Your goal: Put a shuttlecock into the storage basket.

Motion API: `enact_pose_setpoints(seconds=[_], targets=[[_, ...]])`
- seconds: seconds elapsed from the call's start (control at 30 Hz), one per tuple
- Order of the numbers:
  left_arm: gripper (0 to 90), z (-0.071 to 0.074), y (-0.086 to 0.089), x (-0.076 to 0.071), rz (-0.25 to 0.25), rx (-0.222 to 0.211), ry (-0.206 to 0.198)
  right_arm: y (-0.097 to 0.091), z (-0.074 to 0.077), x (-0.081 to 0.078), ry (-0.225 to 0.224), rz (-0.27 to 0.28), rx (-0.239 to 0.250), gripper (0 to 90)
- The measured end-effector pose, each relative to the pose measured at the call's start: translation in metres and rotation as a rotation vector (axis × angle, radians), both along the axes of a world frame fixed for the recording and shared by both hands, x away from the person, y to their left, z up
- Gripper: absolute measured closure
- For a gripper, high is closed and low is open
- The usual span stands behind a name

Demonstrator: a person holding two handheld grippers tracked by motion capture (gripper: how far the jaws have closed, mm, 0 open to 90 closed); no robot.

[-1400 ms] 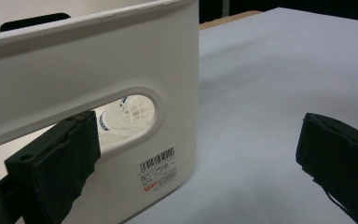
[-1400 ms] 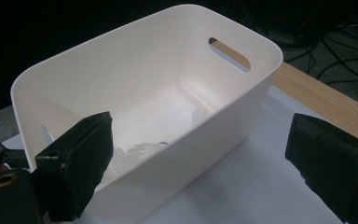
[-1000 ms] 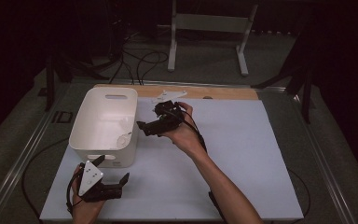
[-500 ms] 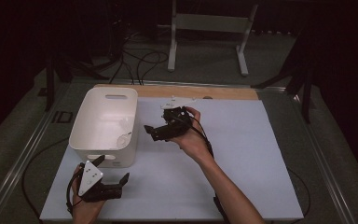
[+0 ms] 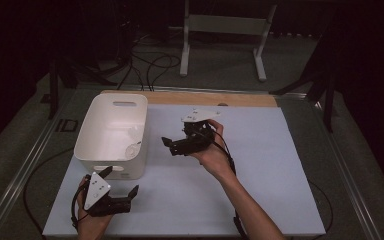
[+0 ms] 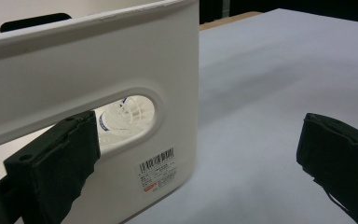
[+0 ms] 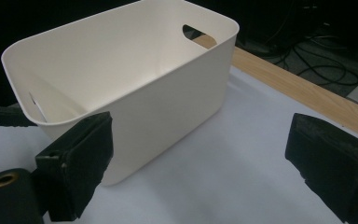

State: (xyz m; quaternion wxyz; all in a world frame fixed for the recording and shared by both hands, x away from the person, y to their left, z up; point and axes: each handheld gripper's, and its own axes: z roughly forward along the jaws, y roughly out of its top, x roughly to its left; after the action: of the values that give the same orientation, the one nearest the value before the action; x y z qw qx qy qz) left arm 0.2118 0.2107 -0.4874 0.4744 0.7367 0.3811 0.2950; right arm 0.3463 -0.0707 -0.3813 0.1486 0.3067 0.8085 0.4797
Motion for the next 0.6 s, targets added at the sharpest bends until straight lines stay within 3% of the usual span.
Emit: enact_pose_setpoints(seconds=[0.6], targets=[[0.1,0.0,0.0,0.0,0.0,-0.003,0.002,-0.026,-0.01,-0.011,-0.031,-0.04,-0.026,7.7]])
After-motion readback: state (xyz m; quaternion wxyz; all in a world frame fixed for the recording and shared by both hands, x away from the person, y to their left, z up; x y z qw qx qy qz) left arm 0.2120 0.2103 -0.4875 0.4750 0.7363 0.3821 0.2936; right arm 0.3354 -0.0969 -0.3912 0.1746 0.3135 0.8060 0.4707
